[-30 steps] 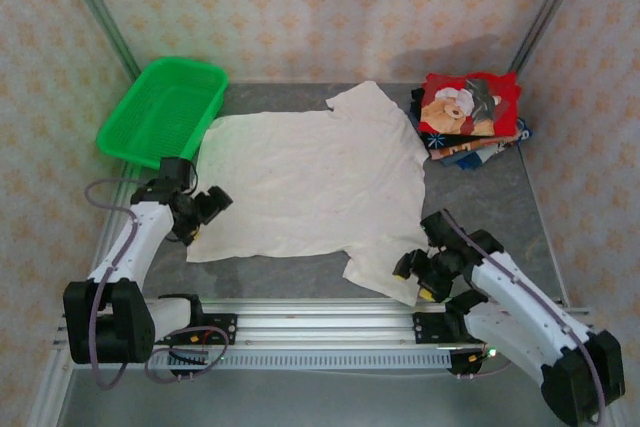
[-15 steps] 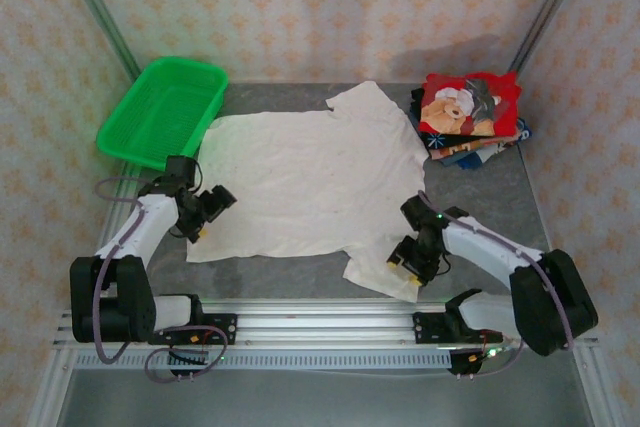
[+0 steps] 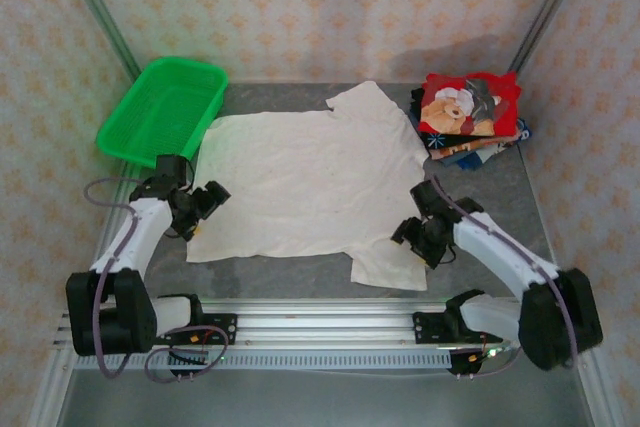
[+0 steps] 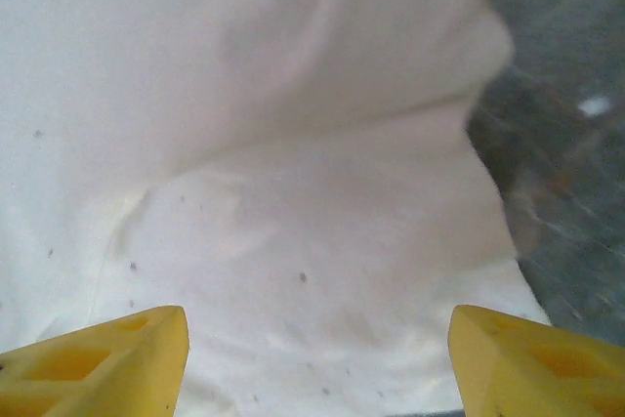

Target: Fold and stack the t-shirts

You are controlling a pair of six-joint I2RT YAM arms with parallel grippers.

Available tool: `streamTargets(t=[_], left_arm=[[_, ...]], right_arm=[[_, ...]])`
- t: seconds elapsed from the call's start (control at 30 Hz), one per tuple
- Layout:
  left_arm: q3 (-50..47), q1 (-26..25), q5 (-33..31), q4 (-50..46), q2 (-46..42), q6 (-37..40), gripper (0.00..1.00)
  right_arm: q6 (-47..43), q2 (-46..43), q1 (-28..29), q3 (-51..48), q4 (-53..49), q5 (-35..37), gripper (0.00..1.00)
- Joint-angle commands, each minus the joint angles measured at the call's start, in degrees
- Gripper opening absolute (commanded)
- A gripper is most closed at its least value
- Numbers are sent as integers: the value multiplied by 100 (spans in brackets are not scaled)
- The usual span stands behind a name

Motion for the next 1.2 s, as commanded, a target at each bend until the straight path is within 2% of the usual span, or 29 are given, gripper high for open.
streamTargets(t=[0.0,0.07,0.13,0.27,0.37,0.7,0.87,1.1,1.17], left_arm=[[114,46,61,-498,-365,102,98],[-10,44,-4,-603,-553,62,98],[-148,60,-83,-667,-649,32,98],[-353,94,-75,-686,-770,-20,98],[-386,104,-128,-711,-813,-22,98],[-467,174,-94,-652,-765,-13,97],[-410,263,-65,-676,-856,-47,97],[-122,356,6,-847,-966,-59,97],[-64,414,52,-903,-967,-28,97]], right_arm=[[72,-644,-50,-40,-1129,322,71],[247,-963,-65,-301,-1284,228,68],[394,-1079,-92,-544,-1256,34,60],[486,-977,-92,-838,-1106,-204,48],[392,-798,-87,-862,-1112,-183,44],[306,-539,-77,-1004,-1080,-187,37],[407,-439,-17,-1065,-933,-178,37],[573,247,180,-838,-574,-43,40],[675,517,265,-809,-372,27,34]])
